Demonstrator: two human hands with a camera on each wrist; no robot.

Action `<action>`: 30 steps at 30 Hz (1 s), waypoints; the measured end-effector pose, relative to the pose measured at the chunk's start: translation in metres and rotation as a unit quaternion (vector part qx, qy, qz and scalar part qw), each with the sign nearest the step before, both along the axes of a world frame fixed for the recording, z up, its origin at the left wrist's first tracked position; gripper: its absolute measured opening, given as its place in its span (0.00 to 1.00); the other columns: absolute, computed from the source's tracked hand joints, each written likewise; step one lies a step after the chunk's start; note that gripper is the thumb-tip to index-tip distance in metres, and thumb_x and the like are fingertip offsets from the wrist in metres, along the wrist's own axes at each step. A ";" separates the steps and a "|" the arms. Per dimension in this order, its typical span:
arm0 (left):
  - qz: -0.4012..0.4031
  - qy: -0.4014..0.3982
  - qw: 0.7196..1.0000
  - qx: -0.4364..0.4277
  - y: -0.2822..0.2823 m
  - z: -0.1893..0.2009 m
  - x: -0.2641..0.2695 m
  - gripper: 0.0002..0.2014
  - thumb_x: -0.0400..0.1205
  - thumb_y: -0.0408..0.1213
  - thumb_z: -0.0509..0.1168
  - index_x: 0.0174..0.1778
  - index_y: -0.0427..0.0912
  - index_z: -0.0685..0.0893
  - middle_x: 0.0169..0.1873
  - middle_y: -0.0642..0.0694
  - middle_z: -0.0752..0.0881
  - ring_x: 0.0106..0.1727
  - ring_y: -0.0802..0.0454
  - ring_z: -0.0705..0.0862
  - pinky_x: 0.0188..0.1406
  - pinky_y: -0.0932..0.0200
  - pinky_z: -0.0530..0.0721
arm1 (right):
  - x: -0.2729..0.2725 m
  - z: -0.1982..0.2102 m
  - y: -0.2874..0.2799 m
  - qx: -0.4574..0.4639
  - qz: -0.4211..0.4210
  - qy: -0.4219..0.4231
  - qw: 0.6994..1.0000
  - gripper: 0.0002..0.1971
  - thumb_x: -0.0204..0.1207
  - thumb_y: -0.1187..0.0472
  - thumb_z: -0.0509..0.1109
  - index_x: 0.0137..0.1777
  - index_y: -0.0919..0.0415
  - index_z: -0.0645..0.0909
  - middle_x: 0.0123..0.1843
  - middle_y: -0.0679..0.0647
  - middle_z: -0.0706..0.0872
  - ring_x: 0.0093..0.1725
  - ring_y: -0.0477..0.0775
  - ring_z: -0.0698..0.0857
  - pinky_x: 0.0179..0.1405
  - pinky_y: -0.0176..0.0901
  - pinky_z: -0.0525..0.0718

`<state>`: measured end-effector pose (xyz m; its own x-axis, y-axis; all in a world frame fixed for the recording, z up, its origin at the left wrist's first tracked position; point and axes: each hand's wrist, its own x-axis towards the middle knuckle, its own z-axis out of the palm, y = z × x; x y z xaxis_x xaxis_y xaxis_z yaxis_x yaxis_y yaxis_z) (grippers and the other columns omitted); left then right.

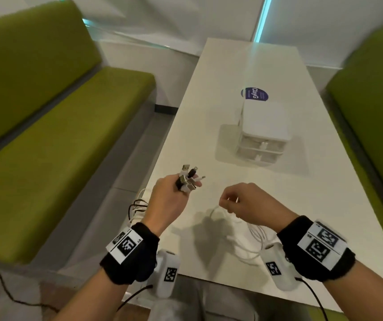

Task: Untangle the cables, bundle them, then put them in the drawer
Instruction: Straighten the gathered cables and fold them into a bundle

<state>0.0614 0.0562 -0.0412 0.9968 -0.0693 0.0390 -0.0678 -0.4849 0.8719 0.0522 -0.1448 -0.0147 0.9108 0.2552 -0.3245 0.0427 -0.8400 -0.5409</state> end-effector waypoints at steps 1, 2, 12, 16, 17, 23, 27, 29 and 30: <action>-0.004 0.005 1.000 -0.011 -0.009 -0.001 -0.003 0.14 0.85 0.32 0.62 0.43 0.49 0.92 0.45 0.60 0.90 0.50 0.68 0.84 0.42 0.81 0.74 | -0.005 -0.003 -0.002 -0.017 0.009 0.009 1.000 0.07 0.81 0.56 0.66 0.45 0.51 0.86 0.39 0.44 0.86 0.34 0.44 0.83 0.36 0.35 0.75; -0.006 0.008 1.000 -0.017 -0.013 -0.002 -0.002 0.13 0.86 0.35 0.63 0.42 0.49 0.92 0.40 0.56 0.90 0.43 0.67 0.83 0.35 0.78 0.72 | -0.006 -0.006 0.000 -0.038 0.020 0.016 0.999 0.07 0.81 0.57 0.67 0.45 0.52 0.86 0.41 0.46 0.86 0.36 0.45 0.82 0.37 0.35 0.74; 0.001 0.085 0.996 -0.029 -0.042 -0.035 -0.024 0.14 0.85 0.47 0.63 0.37 0.54 0.92 0.31 0.61 0.86 0.35 0.72 0.80 0.41 0.62 0.77 | -0.029 -0.026 0.010 -0.219 0.106 0.037 0.969 0.15 0.79 0.67 0.65 0.31 0.62 0.68 0.31 0.52 0.69 0.38 0.58 0.76 0.34 0.43 0.72; 0.002 0.100 0.993 -0.065 -0.040 -0.036 -0.027 0.16 0.85 0.50 0.62 0.36 0.54 0.91 0.20 0.58 0.77 0.27 0.61 0.75 0.32 0.61 0.74 | -0.031 -0.031 0.009 -0.232 0.136 0.039 0.962 0.15 0.81 0.61 0.65 0.33 0.64 0.72 0.29 0.51 0.69 0.32 0.54 0.75 0.27 0.41 0.69; 0.001 0.104 0.992 -0.078 -0.039 -0.036 -0.026 0.16 0.85 0.50 0.62 0.37 0.53 0.91 0.19 0.55 0.73 0.26 0.57 0.72 0.31 0.60 0.71 | -0.032 -0.034 0.008 -0.224 0.139 0.046 0.964 0.16 0.80 0.62 0.64 0.30 0.62 0.71 0.28 0.51 0.69 0.29 0.53 0.73 0.28 0.41 0.72; -0.018 0.157 0.981 -0.110 -0.040 -0.035 -0.015 0.17 0.85 0.51 0.62 0.37 0.52 0.91 0.22 0.49 0.72 0.25 0.58 0.71 0.28 0.67 0.70 | -0.031 -0.048 0.022 -0.224 0.138 -0.010 0.965 0.10 0.81 0.66 0.59 0.49 0.55 0.81 0.42 0.53 0.77 0.42 0.59 0.83 0.34 0.46 0.74; -0.024 0.173 0.976 -0.130 -0.042 -0.040 0.004 0.17 0.85 0.52 0.62 0.35 0.52 0.90 0.22 0.45 0.70 0.24 0.55 0.68 0.28 0.61 0.69 | -0.009 -0.054 0.030 -0.219 0.090 -0.026 0.971 0.07 0.83 0.62 0.60 0.54 0.60 0.80 0.52 0.56 0.81 0.43 0.56 0.83 0.36 0.43 0.75; -0.025 0.188 0.973 -0.128 -0.042 -0.043 0.012 0.17 0.85 0.52 0.62 0.37 0.51 0.91 0.22 0.45 0.71 0.25 0.54 0.68 0.28 0.62 0.68 | -0.001 -0.050 0.030 -0.206 0.113 -0.021 0.972 0.06 0.82 0.62 0.61 0.47 0.56 0.80 0.43 0.52 0.78 0.35 0.51 0.76 0.30 0.39 0.68; -0.025 0.199 0.972 -0.126 -0.043 -0.045 0.014 0.17 0.85 0.52 0.62 0.38 0.50 0.91 0.20 0.48 0.72 0.25 0.55 0.69 0.28 0.63 0.67 | 0.001 -0.046 0.030 -0.185 0.132 -0.007 0.974 0.08 0.81 0.63 0.62 0.42 0.54 0.79 0.38 0.49 0.76 0.32 0.48 0.72 0.27 0.37 0.65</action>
<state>0.0756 0.0137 -0.0859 0.9324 -0.1561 -0.3260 0.2802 -0.2573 0.9248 0.0530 -0.1151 -0.0603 0.8350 0.3485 -0.4258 0.2882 -0.9362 -0.2009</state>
